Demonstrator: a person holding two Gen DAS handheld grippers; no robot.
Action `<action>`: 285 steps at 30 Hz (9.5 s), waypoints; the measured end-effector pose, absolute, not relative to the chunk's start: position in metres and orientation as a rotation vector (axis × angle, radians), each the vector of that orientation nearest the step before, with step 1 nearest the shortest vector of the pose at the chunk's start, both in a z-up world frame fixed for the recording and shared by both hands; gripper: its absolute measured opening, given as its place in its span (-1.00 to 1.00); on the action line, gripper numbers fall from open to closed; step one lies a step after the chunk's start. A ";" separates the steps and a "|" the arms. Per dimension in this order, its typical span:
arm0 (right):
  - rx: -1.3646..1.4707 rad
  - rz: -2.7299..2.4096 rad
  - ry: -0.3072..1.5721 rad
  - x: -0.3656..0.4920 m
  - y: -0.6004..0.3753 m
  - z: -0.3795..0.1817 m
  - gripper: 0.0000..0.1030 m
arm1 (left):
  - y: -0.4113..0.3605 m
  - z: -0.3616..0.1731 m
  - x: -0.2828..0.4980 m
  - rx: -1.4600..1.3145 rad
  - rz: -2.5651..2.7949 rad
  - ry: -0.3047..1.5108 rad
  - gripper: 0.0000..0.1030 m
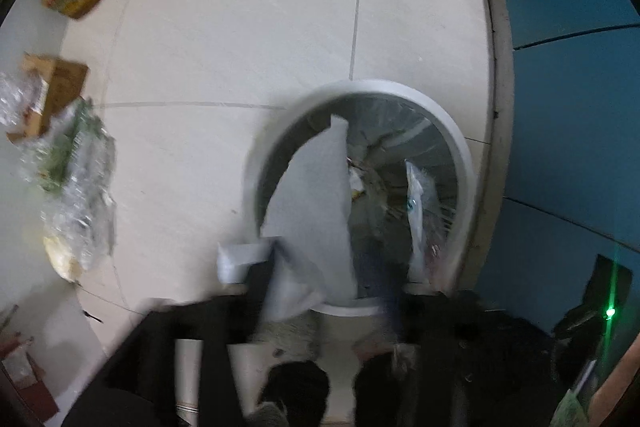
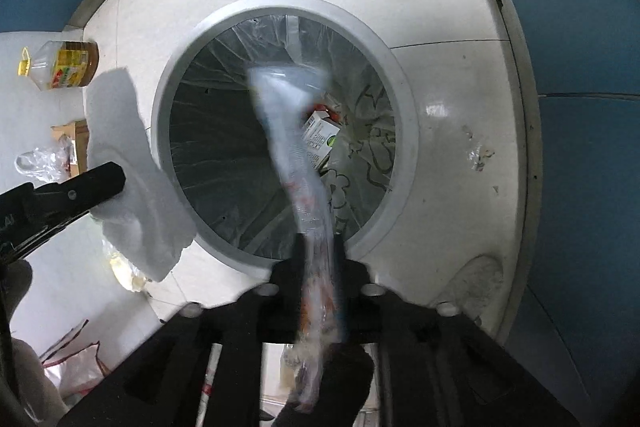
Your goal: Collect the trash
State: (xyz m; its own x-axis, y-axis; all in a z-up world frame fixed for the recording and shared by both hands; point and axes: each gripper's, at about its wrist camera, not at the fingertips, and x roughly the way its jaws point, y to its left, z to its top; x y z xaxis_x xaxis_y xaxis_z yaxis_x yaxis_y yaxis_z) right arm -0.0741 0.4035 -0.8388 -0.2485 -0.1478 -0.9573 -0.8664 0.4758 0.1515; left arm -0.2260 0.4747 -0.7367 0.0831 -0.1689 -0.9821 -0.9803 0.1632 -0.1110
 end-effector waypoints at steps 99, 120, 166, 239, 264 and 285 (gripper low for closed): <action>-0.001 0.471 1.310 0.419 0.103 -0.309 0.16 | 0.207 -0.280 0.139 -0.586 0.748 1.230 -0.87; 0.034 0.754 1.219 0.263 0.038 -0.210 -0.99 | 0.227 -0.154 0.013 -0.513 0.820 0.935 -0.91; -0.802 1.018 1.774 -0.025 0.378 -0.729 -0.11 | 0.457 -0.646 -0.247 -0.926 1.189 1.398 -0.90; -0.531 1.453 0.967 -0.158 0.071 -0.027 1.00 | 0.112 -0.056 -0.344 -0.816 1.020 0.632 0.98; -0.556 1.487 1.021 -0.172 0.071 -0.035 1.00 | 0.107 -0.070 -0.346 -0.831 0.980 0.670 1.00; -0.549 1.474 1.035 -0.167 0.071 -0.037 1.00 | 0.109 -0.075 -0.334 -0.822 0.956 0.703 1.00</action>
State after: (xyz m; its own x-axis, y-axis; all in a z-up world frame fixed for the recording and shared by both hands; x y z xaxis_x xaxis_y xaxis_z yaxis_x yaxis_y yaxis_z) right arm -0.1674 0.0710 -0.0366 -0.1961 0.5353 -0.8216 -0.9545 0.0876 0.2849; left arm -0.3340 0.1091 -0.0753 0.4096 0.4148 -0.8125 -0.8992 0.3336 -0.2831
